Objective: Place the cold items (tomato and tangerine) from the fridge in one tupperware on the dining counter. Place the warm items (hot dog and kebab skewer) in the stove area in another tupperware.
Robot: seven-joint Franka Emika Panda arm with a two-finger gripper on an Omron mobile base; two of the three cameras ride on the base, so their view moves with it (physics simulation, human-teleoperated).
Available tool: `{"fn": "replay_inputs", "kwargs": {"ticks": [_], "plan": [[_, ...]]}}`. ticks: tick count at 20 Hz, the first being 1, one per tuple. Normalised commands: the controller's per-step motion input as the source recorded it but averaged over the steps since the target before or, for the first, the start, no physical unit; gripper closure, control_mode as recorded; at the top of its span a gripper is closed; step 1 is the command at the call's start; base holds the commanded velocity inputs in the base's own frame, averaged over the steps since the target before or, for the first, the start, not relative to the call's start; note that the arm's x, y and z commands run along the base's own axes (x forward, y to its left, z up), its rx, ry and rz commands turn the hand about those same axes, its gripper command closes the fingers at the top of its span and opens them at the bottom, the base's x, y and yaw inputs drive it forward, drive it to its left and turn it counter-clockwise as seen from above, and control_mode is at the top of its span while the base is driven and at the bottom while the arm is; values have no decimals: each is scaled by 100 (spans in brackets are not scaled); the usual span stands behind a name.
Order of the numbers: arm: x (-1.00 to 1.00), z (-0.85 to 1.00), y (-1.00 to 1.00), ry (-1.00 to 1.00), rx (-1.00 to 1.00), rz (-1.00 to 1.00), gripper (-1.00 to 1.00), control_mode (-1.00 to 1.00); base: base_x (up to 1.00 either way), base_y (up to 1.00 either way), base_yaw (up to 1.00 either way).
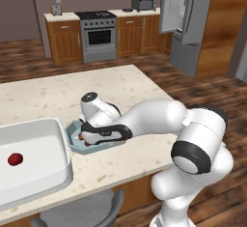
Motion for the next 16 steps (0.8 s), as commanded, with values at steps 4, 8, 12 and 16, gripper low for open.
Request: {"fn": "replay_inputs", "kwargs": {"ticks": [4,8,12,16], "plan": [[0,-3,0,7,0,0,100,-100,0,0,0],[0,-8,0,0,0,0,100,-100,0,0,0],[0,-10,0,0,0,0,100,-100,0,0,0],[0,-9,0,0,0,0,100,-100,0,0,0]]}}
